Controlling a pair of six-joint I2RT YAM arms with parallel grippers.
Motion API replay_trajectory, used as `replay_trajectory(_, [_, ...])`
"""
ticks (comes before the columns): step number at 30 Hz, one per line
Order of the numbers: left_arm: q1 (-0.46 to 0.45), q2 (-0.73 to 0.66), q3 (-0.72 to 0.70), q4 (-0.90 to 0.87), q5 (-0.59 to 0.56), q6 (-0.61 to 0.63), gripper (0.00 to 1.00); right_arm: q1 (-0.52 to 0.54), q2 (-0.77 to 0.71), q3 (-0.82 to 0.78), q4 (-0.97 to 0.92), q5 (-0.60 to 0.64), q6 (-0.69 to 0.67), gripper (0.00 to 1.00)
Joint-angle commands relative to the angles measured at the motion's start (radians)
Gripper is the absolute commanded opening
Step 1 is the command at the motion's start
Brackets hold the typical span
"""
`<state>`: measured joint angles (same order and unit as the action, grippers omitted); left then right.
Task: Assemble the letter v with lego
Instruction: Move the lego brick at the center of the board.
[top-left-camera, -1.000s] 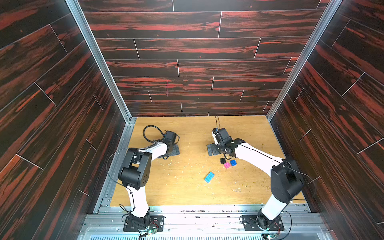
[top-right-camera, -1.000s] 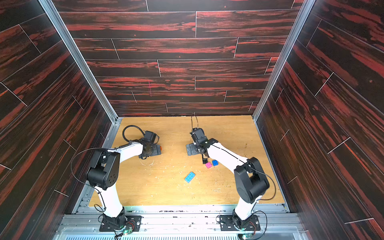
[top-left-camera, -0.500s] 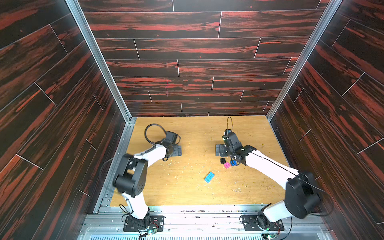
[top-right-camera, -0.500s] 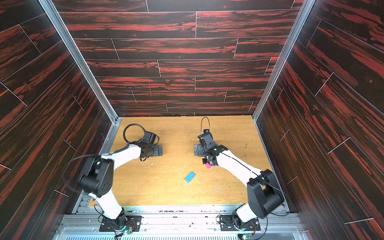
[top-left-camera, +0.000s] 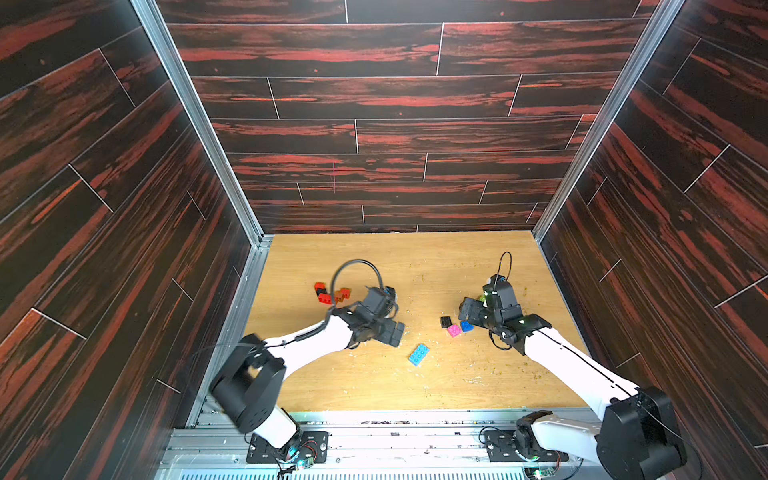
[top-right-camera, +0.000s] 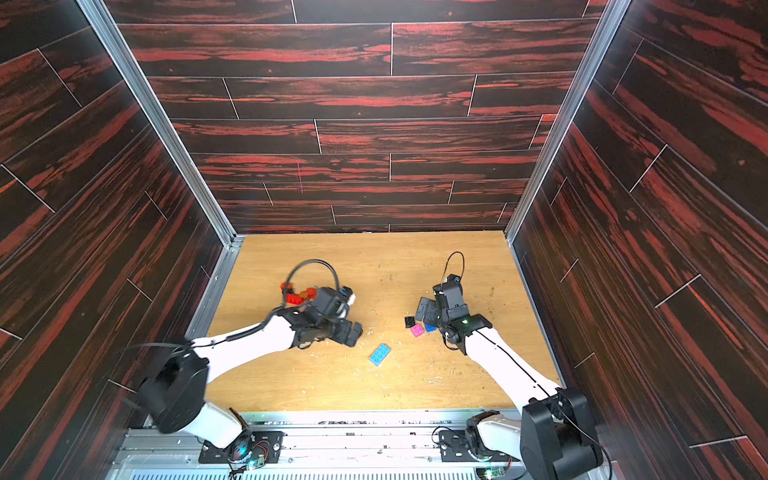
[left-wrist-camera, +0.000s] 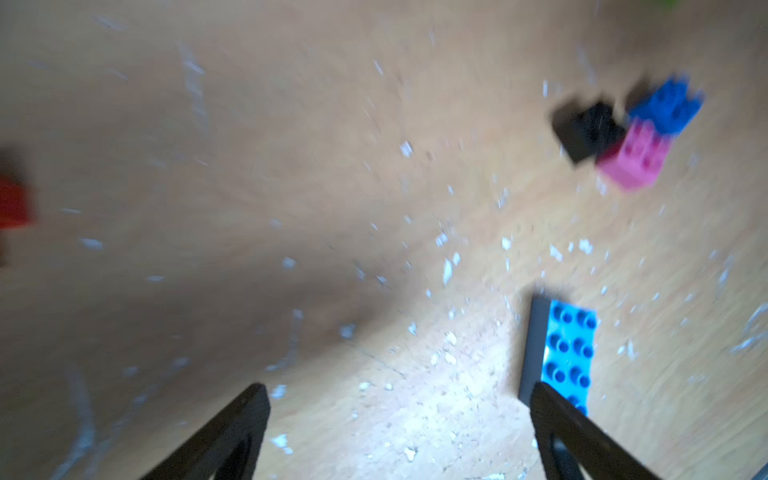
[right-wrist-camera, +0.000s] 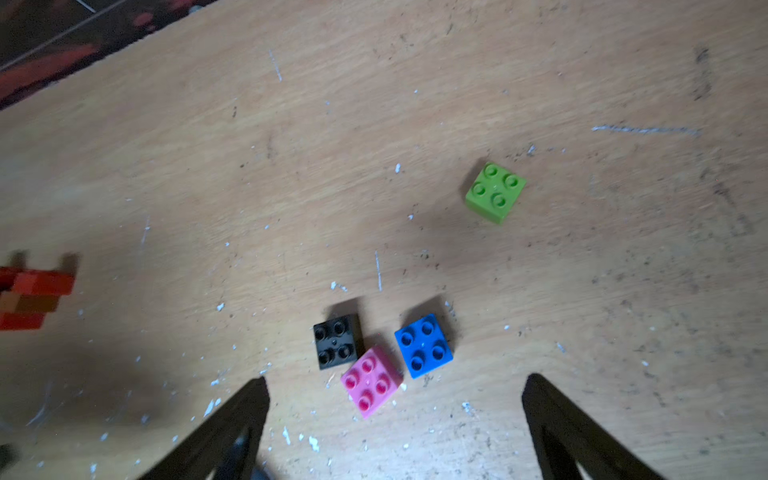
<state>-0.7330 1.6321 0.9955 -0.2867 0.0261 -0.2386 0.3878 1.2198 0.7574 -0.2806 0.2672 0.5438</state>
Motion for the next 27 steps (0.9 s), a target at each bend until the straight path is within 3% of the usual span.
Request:
replay_trajectory(1, [-0.067, 0.071, 0.068, -0.041, 0.014, 0.077, 1.0, -0.004, -0.051, -0.048, 0.012, -0.033, 0.02, 0.98])
replay_trajectory(6, [-0.136, 0.177, 0.129, -0.053, 0.031, 0.112, 1.0, -0.006, -0.09, -0.083, -0.003, -0.014, 0.021, 0.97])
replay_trajectory(15, [-0.179, 0.271, 0.152, -0.044, 0.031, 0.112, 0.98, -0.006, -0.051, -0.083, 0.002, -0.026, 0.019, 0.97])
replay_trajectory(20, [-0.182, 0.316, 0.175, -0.064, -0.008, 0.116, 0.85, -0.006, -0.046, -0.084, 0.008, -0.035, 0.022, 0.96])
replay_trajectory(22, [-0.183, 0.324, 0.178, -0.065, 0.007, 0.117, 0.72, -0.006, -0.043, -0.084, 0.006, -0.035, 0.019, 0.95])
replay_trajectory(27, [-0.182, 0.34, 0.187, -0.092, 0.014, 0.12, 0.51, -0.006, -0.04, -0.087, 0.012, -0.044, 0.025, 0.95])
